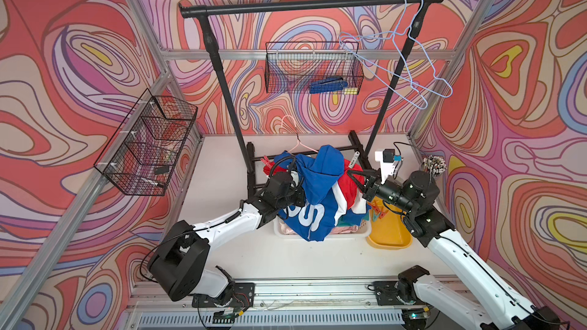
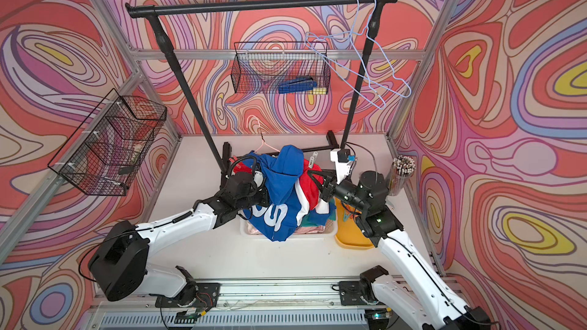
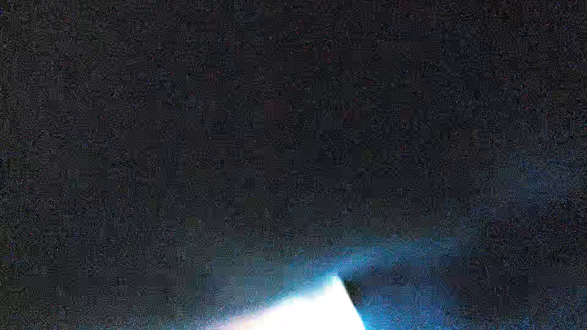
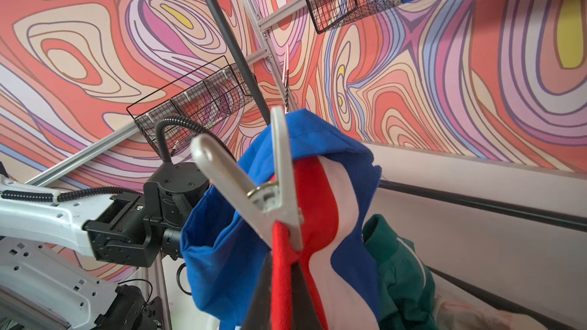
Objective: Remove the clothespins securing jackets to the hanger
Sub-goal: Adjust the jacket in the basket.
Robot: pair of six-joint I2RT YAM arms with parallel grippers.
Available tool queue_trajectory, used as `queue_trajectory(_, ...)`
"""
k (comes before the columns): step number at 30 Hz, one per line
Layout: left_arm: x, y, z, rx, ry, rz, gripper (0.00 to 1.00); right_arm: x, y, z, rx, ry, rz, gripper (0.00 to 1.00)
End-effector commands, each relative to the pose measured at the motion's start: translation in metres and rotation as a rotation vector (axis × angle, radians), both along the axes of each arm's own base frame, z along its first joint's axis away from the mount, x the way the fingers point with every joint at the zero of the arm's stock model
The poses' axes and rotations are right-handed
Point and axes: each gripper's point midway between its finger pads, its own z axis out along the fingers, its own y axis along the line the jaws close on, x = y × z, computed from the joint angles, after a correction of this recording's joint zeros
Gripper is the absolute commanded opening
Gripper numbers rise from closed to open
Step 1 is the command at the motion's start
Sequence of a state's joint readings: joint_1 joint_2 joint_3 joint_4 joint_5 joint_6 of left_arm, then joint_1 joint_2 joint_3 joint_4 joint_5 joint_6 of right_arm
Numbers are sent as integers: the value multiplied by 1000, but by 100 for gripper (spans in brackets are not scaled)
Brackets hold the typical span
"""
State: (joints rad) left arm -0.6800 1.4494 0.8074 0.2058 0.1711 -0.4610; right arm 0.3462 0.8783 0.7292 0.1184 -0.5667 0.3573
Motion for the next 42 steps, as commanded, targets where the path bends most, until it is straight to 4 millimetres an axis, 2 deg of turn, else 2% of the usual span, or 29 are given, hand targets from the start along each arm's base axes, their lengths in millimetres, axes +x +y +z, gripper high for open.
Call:
queue_trajectory(1, -10, -13, -25, -6, 30, -7, 0, -11, 4, -10, -1, 29, 41, 0)
queue_trajectory(5, -10, -15, -46, 17, 49, 21, 0, -14, 1, -13, -20, 33, 34, 0)
queue_trajectory(7, -9, -13, -47, 32, 57, 32, 0, -14, 1, -11, -27, 26, 30, 0)
queue_trajectory(9, -8, -4, -39, 56, 51, 70, 12, -14, 1, -10, -30, 24, 29, 0)
queue_trajectory(12, -4, 30, -36, 235, 108, 207, 33, -13, -1, -10, -35, 19, 13, 0)
queue_trajectory(14, -11, 31, -24, 248, 113, 169, 42, -12, -2, -8, -36, 10, 8, 0)
queue_trajectory(16, -23, 22, -6, 158, 88, 100, 51, -12, -2, -8, -39, 10, 9, 0)
queue_trajectory(18, -33, 20, 8, 139, 91, 56, 59, -11, -2, -7, -38, 8, 6, 0)
queue_trajectory(22, -49, 32, 20, 202, 150, 35, 62, -10, -2, -3, -29, 2, 6, 0)
queue_trajectory(27, -71, 50, 38, 232, 137, -1, 63, -9, -1, -1, -29, 1, 7, 0)
queue_trajectory(31, -84, 61, 69, 178, 100, -5, 65, -11, 0, -2, -38, 8, 16, 0)
queue_trajectory(34, -86, 64, 110, 98, 32, -3, 71, -13, 0, -3, -44, 11, 22, 0)
queue_trajectory(38, -67, 71, 158, 33, -29, 36, 76, -18, -1, -2, -48, 6, 27, 0)
queue_trajectory(42, -31, 70, 186, -42, -49, 58, 78, -22, -1, -2, -55, 9, 40, 0)
